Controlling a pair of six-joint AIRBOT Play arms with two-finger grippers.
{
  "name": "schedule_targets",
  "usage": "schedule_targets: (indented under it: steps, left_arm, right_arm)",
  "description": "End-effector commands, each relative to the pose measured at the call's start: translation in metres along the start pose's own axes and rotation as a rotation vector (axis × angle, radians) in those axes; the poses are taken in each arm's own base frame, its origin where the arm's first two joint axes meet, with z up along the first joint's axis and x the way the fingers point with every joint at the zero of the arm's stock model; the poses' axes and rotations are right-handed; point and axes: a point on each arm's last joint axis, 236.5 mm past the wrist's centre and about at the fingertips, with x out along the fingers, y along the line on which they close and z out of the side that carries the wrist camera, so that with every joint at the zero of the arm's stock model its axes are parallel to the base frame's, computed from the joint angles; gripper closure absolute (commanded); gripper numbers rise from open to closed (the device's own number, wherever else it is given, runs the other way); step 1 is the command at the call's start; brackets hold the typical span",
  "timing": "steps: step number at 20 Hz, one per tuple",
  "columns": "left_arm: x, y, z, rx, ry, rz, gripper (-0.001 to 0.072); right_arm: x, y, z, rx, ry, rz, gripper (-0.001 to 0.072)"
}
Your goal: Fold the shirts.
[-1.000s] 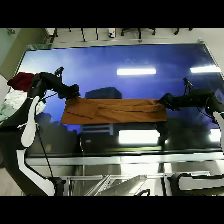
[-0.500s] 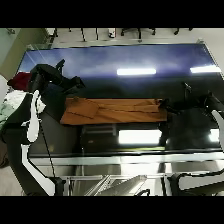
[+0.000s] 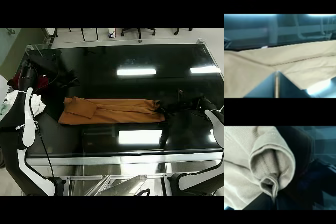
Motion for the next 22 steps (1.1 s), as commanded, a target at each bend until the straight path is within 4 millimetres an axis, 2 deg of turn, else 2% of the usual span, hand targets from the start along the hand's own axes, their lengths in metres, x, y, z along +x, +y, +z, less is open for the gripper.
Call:
schedule_targets:
  steps: [1, 3, 5, 9, 11, 13, 15, 18, 20, 22]
  left_arm:
    - [0.002, -0.028, -0.002, 0.054, -0.007, -0.016, 0.0687]
    - [0.023, -0.049, -0.014, 0.086, 0.016, -0.026, 0.0687]
    - [0.059, -0.069, -0.036, 0.109, 0.057, -0.037, 0.0687]
    - [0.157, -0.111, -0.098, 0.176, 0.150, -0.047, 0.0687]
    - [0.202, -0.140, -0.129, 0.218, 0.197, -0.076, 0.0687]
    - [0.237, -0.173, -0.151, 0.254, 0.215, -0.119, 0.0687]
    - [0.261, -0.197, -0.167, 0.263, 0.229, -0.136, 0.0687]
    - [0.283, -0.220, -0.185, 0.253, 0.233, -0.153, 0.0687]
    - [0.283, -0.220, -0.190, 0.212, 0.245, -0.154, 0.0687]
    - [0.270, -0.212, -0.190, 0.177, 0.279, -0.155, 0.0687]
  right_arm:
    - [0.001, 0.012, 0.003, -0.032, 0.006, 0.039, 0.0693]
    - [-0.019, 0.033, 0.010, -0.080, 0.001, 0.065, 0.0693]
    - [-0.054, 0.067, 0.020, -0.152, -0.022, 0.094, 0.0694]
    - [-0.143, 0.147, 0.031, -0.327, -0.122, 0.118, 0.0694]
    - [-0.183, 0.187, 0.031, -0.421, -0.189, 0.146, 0.0693]
    - [-0.209, 0.213, 0.024, -0.467, -0.206, 0.153, 0.0694]
    - [-0.219, 0.225, 0.018, -0.498, -0.212, 0.152, 0.0694]
    - [-0.215, 0.227, 0.009, -0.481, -0.175, 0.157, 0.0693]
    - [-0.212, 0.225, 0.004, -0.473, -0.144, 0.161, 0.0693]
    - [-0.209, 0.216, 0.005, -0.444, -0.131, 0.131, 0.0693]
